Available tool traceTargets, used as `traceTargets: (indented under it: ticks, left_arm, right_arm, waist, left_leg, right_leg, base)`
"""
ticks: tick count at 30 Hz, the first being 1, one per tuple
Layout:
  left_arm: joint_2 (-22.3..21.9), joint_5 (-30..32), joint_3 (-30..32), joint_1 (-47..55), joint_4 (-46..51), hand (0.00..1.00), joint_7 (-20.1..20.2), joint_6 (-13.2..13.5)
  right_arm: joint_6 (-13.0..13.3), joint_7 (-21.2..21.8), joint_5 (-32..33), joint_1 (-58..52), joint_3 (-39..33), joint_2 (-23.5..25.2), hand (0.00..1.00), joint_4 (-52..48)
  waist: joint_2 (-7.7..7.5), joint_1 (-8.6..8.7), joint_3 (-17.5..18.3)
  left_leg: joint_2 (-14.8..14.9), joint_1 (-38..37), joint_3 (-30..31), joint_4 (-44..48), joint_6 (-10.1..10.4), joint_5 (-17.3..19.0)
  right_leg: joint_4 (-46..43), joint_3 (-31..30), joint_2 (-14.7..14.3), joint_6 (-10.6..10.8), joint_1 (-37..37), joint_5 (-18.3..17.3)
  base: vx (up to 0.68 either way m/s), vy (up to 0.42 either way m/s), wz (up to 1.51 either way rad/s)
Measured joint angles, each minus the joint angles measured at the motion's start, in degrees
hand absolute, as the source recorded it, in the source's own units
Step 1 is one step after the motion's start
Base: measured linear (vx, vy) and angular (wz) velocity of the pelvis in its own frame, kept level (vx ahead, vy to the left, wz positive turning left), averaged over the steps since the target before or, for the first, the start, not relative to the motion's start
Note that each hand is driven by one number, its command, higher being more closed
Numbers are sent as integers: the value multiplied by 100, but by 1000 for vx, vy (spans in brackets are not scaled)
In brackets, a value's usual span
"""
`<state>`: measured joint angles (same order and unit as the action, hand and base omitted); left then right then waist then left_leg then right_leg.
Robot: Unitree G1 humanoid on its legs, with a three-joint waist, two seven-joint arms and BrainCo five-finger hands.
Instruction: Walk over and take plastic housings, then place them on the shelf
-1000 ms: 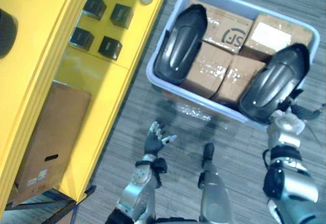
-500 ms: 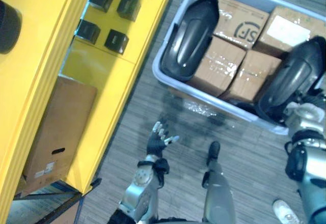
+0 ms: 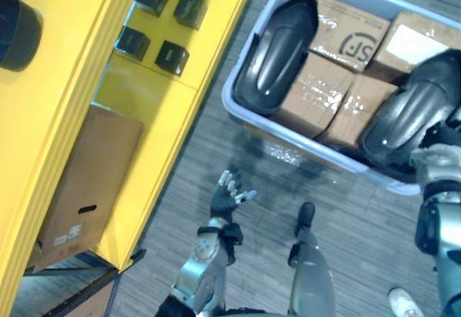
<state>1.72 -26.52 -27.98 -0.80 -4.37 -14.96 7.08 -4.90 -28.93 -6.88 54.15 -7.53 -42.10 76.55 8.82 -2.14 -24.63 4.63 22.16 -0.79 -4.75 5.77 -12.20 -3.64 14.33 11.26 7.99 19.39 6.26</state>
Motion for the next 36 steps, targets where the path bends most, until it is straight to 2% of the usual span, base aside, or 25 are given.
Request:
traceTargets:
  ticks: [5, 7, 10, 13, 15, 18, 20, 23, 29, 34, 36]
  left_arm:
    - [33, 10, 184, -129, 220, 0, -56, 2]
    - [29, 39, 275, -214, 260, 0, -88, 7]
    - [173, 110, 500, -388, 291, 0, -181, 28]
    - [407, 312, 697, -605, 299, 0, -237, 26]
    - [525, 495, 833, -812, 307, 0, -246, 26]
    - [645, 647, 923, -1149, 309, 0, -256, 26]
    - [680, 763, 937, -1443, 308, 0, -252, 24]
    - [671, 900, 869, -1707, 171, 0, -234, 20]
    - [616, 214, 286, -2484, -597, 0, 6, -19]
    - [458, 181, -15, -2793, -1013, 0, 88, -138]
    - [409, 569, -101, -2860, -1237, 0, 91, -247]
  right_arm:
    - [-386, -265, -941, -478, -52, 30, 100, -1429]
    - [-451, -376, -1123, -630, -142, 63, 100, -1895]
    - [-554, -575, -1451, -962, -388, 255, 100, -2748]
    - [-702, -632, -1734, -1579, -557, 632, 100, -3633]
    - [-751, -627, -2074, -2159, -591, 1045, 100, -4226]
    - [-740, -612, -2347, -2572, -581, 1388, 100, -4721]
    - [-700, -564, -2611, -2900, -540, 1583, 100, -5157]
    - [-570, -354, -2936, -3154, -190, 1606, 100, -5592]
    - [-158, 73, -3295, -3338, 805, 1715, 100, -5787]
    - [162, 275, -3575, -3339, 1337, 2031, 100, -5798]
    - [236, 279, -3684, -3338, 1564, 2181, 100, -5798]
  waist:
    - [-16, 22, -10]
    - [-30, 74, -8]
    - [-132, 133, 27]
    - [-391, 176, 169]
    - [-657, 201, 416]
    - [-876, 258, 586]
    - [-1017, 279, 725]
    - [-1120, 292, 988]
    - [-1183, 310, 1218]
    - [-1250, 291, 1305]
    - [-1291, 282, 1355]
  left_leg:
    - [13, -242, 33, -2, 3, -3]
    - [18, -335, 49, -19, 4, -2]
    - [41, -504, 55, -29, 13, 8]
    - [71, -628, 52, -28, 26, 24]
    - [81, -734, 33, -26, 34, 61]
    - [76, -887, 26, -22, 47, 94]
    - [77, -1073, -15, -29, 51, 163]
    - [87, -1147, -173, -31, 40, 215]
    - [115, -1390, -277, -38, 60, 246]
    - [132, -1445, -273, -37, 71, 253]
    - [138, -1461, -273, -37, 71, 253]
  right_leg:
    - [0, 65, -7, -18, -272, -12]
    - [-6, 131, -14, -32, -396, -45]
    - [-30, 147, -30, -7, -564, -164]
    - [-62, 144, -42, -18, -680, -181]
    - [-44, 137, -37, -17, -776, -177]
    - [44, 138, -38, -11, -965, -169]
    - [116, 115, -40, -6, -1157, -171]
    - [210, -48, -51, 13, -1156, -157]
    - [290, -133, -78, 26, -1371, -135]
    - [334, -132, -102, 0, -1457, -97]
    - [336, -135, -110, -5, -1471, -72]
  base:
    - [-10, -30, 5]
    - [-25, -29, 9]
    - [-34, -42, 3]
    - [13, -49, 0]
    - [42, -39, -1]
    - [39, -22, -1]
    - [13, -13, -8]
    - [10, -9, -26]
    - [11, -13, -10]
    - [13, -12, 1]
    - [0, 0, 0]
